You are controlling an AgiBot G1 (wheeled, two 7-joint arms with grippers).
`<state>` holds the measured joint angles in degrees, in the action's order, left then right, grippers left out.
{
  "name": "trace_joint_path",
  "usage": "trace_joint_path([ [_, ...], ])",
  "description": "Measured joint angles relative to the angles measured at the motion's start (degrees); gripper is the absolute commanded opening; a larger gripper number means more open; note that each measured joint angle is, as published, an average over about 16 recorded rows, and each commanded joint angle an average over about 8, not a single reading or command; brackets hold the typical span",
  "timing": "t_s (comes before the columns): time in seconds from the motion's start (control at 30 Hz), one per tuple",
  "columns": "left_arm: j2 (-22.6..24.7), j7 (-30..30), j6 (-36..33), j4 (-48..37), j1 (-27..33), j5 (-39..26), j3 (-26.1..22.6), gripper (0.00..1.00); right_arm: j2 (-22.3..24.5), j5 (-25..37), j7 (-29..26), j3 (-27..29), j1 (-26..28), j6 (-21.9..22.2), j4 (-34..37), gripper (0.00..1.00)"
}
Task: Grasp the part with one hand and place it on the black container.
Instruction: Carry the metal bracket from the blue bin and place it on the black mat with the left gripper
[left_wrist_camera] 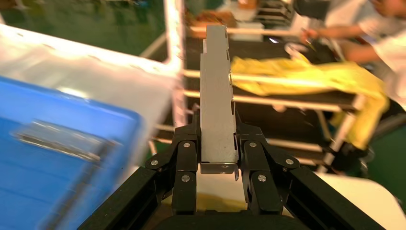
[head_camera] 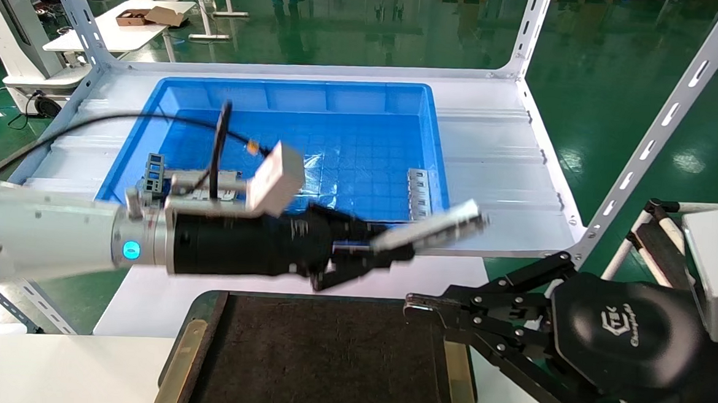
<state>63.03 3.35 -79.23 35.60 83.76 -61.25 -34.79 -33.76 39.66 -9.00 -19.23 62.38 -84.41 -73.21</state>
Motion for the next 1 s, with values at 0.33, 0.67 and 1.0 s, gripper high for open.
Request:
trace_joint_path([
  [0.33, -6.1, 9.7, 9.0, 20.1, -15.3, -2.4, -1.7, 0.0, 0.0, 0.0, 0.0, 0.0, 0.0, 0.0, 0.0, 0.0],
  [0.67, -8.1, 19.4, 22.5, 28.4, -26.6, -7.3, -3.8, 0.0, 0.0, 0.0, 0.0, 0.0, 0.0, 0.0, 0.0, 0.0],
  [1.0, -4.5, 26.1, 31.4, 22.8, -30.4, -9.2, -4.9, 0.0, 0.0, 0.0, 0.0, 0.0, 0.0, 0.0, 0.0, 0.0],
])
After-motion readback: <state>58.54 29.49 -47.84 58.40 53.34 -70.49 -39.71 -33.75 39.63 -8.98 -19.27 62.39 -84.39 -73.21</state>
